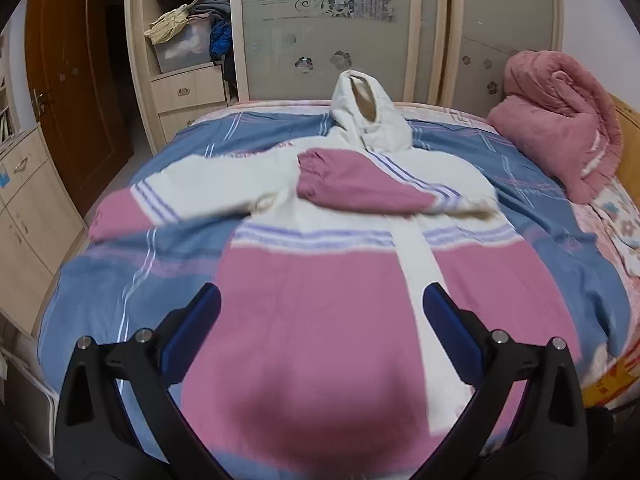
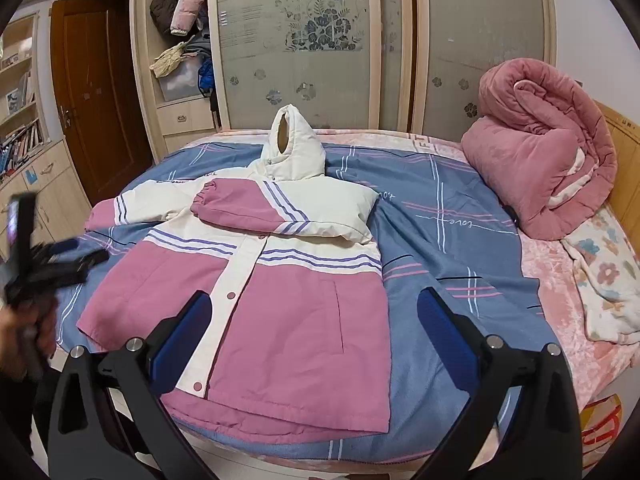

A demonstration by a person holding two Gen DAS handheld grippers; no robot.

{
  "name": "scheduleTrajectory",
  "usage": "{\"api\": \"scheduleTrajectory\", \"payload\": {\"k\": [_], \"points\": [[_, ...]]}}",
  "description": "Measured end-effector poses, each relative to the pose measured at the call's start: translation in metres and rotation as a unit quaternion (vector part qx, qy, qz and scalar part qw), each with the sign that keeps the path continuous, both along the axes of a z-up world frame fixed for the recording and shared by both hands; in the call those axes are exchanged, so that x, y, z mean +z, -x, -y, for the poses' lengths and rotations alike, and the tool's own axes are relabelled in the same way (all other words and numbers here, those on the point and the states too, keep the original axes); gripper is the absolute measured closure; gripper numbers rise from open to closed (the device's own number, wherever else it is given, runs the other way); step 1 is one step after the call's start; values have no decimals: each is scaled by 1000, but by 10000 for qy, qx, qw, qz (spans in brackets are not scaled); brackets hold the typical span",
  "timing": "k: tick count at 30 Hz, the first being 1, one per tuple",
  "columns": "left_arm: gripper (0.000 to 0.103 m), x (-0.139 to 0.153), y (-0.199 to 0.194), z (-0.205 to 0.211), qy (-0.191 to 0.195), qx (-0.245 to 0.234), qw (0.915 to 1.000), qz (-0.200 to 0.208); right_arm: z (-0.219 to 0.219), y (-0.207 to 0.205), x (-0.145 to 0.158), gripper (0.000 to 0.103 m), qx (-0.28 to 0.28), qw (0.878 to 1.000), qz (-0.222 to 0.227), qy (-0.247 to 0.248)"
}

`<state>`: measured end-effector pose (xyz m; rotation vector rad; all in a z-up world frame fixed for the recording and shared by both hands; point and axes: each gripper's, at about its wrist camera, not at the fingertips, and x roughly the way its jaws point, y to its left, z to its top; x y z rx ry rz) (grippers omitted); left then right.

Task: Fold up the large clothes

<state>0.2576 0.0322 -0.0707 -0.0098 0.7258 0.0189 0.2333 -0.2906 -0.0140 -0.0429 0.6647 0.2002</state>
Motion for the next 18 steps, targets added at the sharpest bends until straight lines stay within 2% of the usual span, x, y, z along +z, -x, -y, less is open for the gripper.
{"api": "scheduleTrajectory", "payload": {"k": [6,13,18], "points": [[2,4,47,19,-37,-71,9999,141,-13,11,2,1,80,9998,56,148],[2,22,60,26,-162,-82,9993,316,-21,18,4,1,198,9996,80,203],[2,30,61,26,-104,-32,9992,391,-18,22,7,1,175,9997,104,153]]}}
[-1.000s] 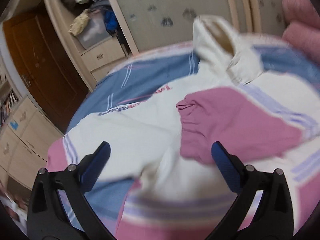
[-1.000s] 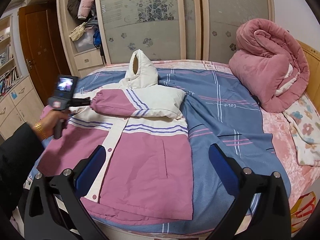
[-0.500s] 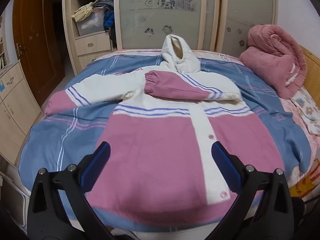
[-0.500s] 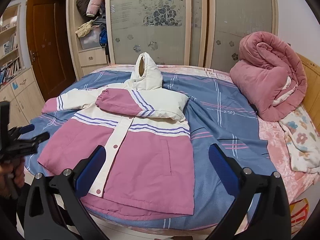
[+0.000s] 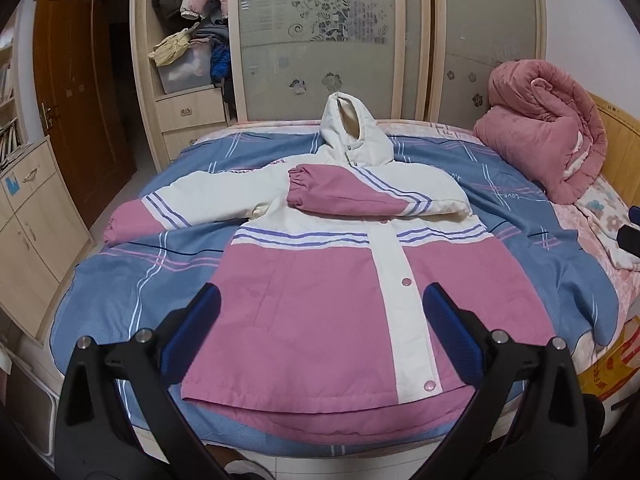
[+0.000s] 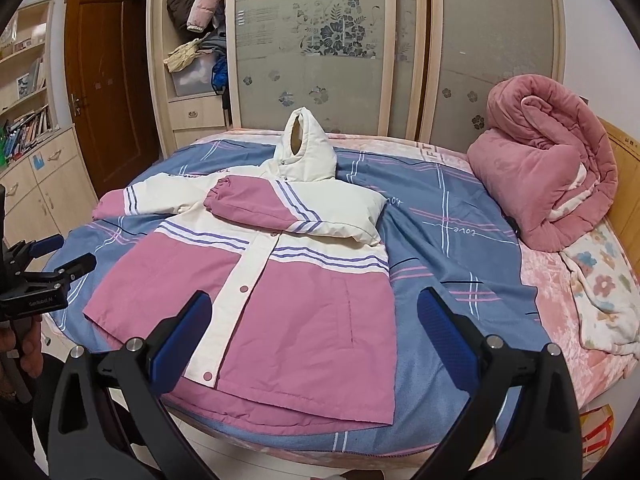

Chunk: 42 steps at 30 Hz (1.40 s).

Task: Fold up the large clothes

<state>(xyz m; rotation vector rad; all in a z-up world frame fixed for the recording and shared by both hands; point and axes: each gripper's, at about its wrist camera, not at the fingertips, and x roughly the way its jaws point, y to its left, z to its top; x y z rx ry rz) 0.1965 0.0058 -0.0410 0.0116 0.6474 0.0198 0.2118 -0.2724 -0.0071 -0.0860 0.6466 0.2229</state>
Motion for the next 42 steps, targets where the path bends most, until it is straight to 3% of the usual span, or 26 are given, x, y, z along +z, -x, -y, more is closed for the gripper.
{"api": "scheduleTrajectory", "payload": {"k": [25,42], "points": [[2,18,-3,9,-211,-83,9995,240,0,5,0,1,-14,10000,3,-1],[2,4,-19,0,2,-64,10000,24,-8,-3,-5,1,7,10000,-77,55]]}}
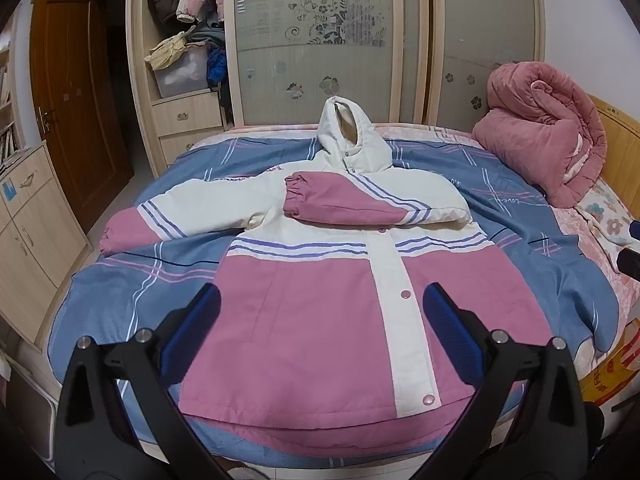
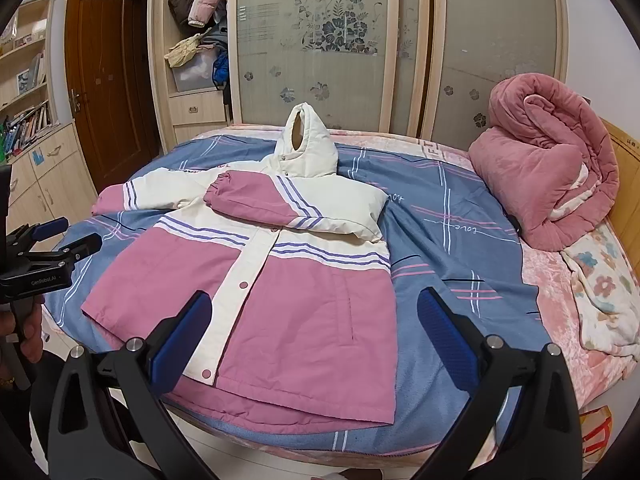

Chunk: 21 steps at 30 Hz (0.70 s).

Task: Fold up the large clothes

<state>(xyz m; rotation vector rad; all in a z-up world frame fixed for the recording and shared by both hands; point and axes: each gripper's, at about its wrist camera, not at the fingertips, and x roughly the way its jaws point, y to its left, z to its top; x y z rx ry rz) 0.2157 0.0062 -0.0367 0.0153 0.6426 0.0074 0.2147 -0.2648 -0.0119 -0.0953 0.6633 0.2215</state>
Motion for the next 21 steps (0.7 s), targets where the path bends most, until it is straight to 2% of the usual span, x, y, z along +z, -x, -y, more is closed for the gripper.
{"api": "scheduleTrajectory", "payload": {"k": [6,8,11,14,17,20,21], "points": [[2,-4,-5,-4,92,-83,9999,-75,-5,-4,-2,1,40,10000,-40,27],[2,-7,-9,-12,319,-128,9992,-183,-5,-5,-2,1,50,10000,-32,16],[2,-12,-17,-37,1009,-168,9942,-329,-5,-6,-3,1,40,10000,-53,20],[2,-23,-27,-86,1769,179,9833,-388,-6,-8,-4,1,34,10000,-81,27],[2,-32,-37,-138,2220,538,9725,-466,-6,-11,-6,1,40,9999,-108,19],[2,-44,-47,-212,3053,875,9478,-287,-6,-15,-8,1,30,9999,-147,26],[2,-50,-52,-245,3368,1106,9350,-146,-6,-17,-9,1,20,9999,-158,18]]}}
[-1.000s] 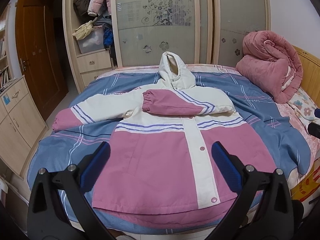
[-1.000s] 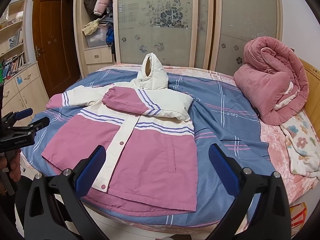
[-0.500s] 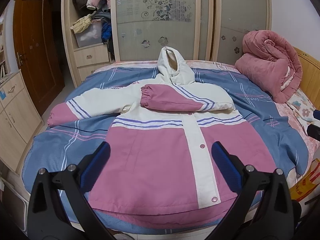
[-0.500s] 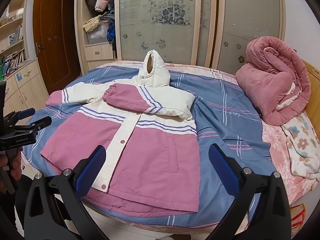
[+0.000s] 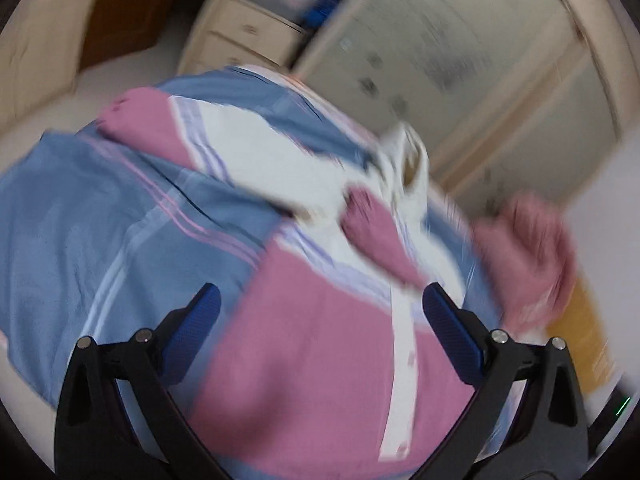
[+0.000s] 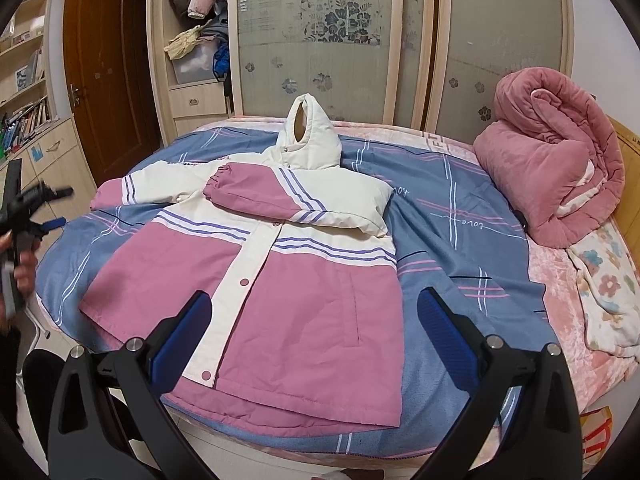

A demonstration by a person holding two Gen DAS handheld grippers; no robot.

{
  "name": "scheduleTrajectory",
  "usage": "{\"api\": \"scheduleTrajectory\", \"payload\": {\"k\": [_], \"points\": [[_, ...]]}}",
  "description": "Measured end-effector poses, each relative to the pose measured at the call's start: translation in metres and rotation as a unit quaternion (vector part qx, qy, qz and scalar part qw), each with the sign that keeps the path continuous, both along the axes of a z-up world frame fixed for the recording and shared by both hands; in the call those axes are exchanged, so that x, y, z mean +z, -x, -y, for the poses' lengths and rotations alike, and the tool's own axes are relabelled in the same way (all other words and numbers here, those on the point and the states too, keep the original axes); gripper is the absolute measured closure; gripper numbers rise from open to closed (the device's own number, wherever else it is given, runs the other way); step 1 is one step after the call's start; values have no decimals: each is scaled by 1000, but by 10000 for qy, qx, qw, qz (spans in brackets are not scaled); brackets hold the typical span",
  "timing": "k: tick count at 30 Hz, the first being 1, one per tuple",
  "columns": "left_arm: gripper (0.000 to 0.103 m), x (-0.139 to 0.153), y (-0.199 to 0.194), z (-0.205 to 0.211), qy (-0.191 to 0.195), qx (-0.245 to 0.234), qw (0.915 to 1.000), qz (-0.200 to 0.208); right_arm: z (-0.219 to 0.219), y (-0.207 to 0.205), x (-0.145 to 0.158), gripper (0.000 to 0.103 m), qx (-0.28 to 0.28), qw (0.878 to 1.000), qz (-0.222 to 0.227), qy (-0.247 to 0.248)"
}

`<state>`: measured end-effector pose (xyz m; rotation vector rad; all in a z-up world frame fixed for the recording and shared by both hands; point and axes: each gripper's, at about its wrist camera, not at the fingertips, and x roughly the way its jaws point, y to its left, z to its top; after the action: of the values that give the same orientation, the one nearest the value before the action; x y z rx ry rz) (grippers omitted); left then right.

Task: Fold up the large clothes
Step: 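Grasp the other pink sleeve cuff with the left gripper and lift it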

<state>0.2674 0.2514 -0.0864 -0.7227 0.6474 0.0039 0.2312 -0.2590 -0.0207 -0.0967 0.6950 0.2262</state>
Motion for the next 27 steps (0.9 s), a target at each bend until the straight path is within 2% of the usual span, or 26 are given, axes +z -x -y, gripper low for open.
{"api": "scheduleTrajectory", "payload": {"k": [4,7,11,16,20,21,27], "points": [[2,-19,-21,-87,736,541,9951,370,-2,-5,-3,1,-5,10000,-39,13],[2,-41,-44,-142,1375,827,9849,653,-6,-10,-7,1,-11,10000,-82,51],[2,-79,-79,-190,1697,1195,9765,579,-15,-20,-15,1,-14,9997,-185,146],[4,-118,-116,-216,1820,1441,9719,398,-27,-33,-26,1,15,9991,-321,270],[8,-130,-145,-222,1619,1376,9767,305,-39,-41,-33,1,65,9987,-390,319],[12,-133,-152,-224,1558,1374,9778,267,-43,-44,-35,1,100,9986,-418,320],[19,-164,-166,-241,1447,1498,9780,-93,-54,-50,-44,1,261,9976,-526,367]]}}
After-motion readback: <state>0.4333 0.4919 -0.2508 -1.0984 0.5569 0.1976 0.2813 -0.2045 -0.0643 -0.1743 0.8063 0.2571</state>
